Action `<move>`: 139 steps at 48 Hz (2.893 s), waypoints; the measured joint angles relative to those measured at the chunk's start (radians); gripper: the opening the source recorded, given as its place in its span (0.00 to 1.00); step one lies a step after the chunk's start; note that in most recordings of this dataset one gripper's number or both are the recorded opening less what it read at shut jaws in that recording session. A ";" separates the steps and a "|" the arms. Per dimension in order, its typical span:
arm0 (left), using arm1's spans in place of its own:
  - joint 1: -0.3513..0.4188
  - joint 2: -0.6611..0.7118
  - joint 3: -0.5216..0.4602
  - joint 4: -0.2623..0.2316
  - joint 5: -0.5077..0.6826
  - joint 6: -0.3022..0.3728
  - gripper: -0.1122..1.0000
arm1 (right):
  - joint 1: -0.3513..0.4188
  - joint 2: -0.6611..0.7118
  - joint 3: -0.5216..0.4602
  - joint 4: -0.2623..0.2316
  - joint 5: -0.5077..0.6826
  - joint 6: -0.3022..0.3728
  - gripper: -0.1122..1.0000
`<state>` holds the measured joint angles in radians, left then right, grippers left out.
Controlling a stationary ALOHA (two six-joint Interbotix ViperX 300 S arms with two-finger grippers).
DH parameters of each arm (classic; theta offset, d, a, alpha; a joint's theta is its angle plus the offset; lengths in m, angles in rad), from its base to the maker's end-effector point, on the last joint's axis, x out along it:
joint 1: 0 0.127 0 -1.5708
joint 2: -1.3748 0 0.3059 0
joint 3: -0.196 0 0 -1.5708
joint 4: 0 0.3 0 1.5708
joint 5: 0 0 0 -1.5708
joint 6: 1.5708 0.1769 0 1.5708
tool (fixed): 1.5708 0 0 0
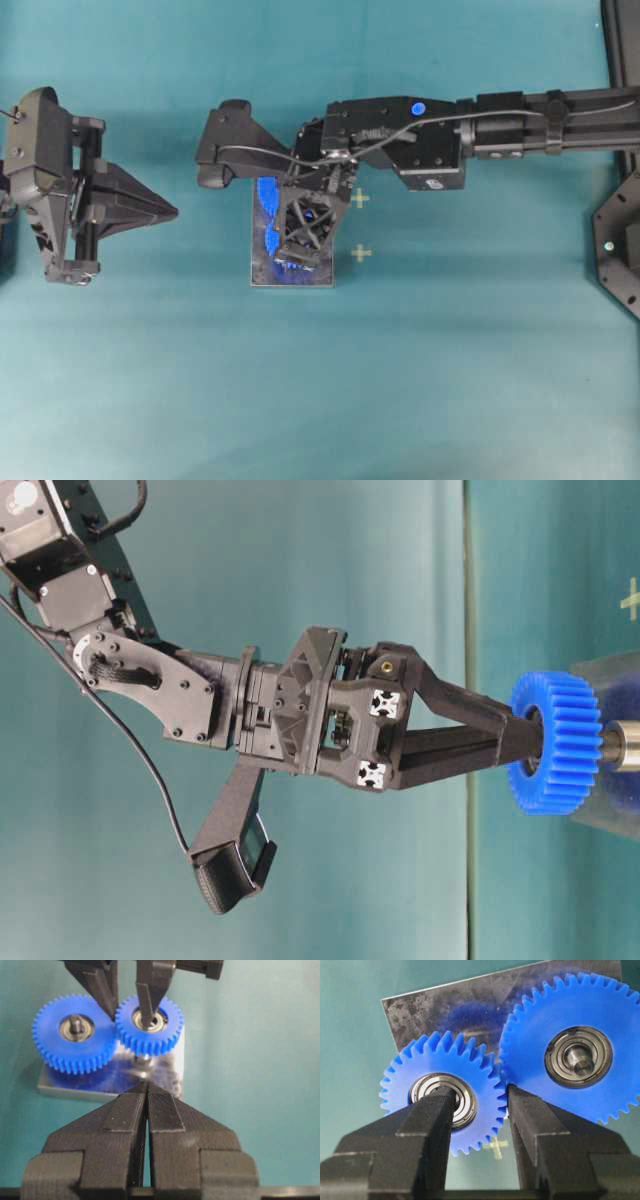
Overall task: Fit the small gear onto the shaft.
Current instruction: 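Lower the small gear onto the shaft, meshing with the large gear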
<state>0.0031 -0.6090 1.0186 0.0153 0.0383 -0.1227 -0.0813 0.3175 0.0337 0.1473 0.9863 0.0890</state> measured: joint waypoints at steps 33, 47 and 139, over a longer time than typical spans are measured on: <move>-0.002 0.003 0.000 0.000 0.000 0.000 0.10 | -0.002 0.008 -0.002 0.034 0.000 0.000 0.66; 0.000 0.003 0.000 0.000 -0.002 0.000 0.10 | -0.003 0.008 -0.008 0.034 0.002 0.002 0.61; 0.000 0.006 0.000 0.000 -0.020 0.000 0.10 | 0.000 -0.052 0.023 0.009 -0.064 0.112 0.10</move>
<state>0.0031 -0.6029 1.0186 0.0153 0.0184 -0.1227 -0.0813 0.2654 0.0568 0.1565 0.9219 0.2010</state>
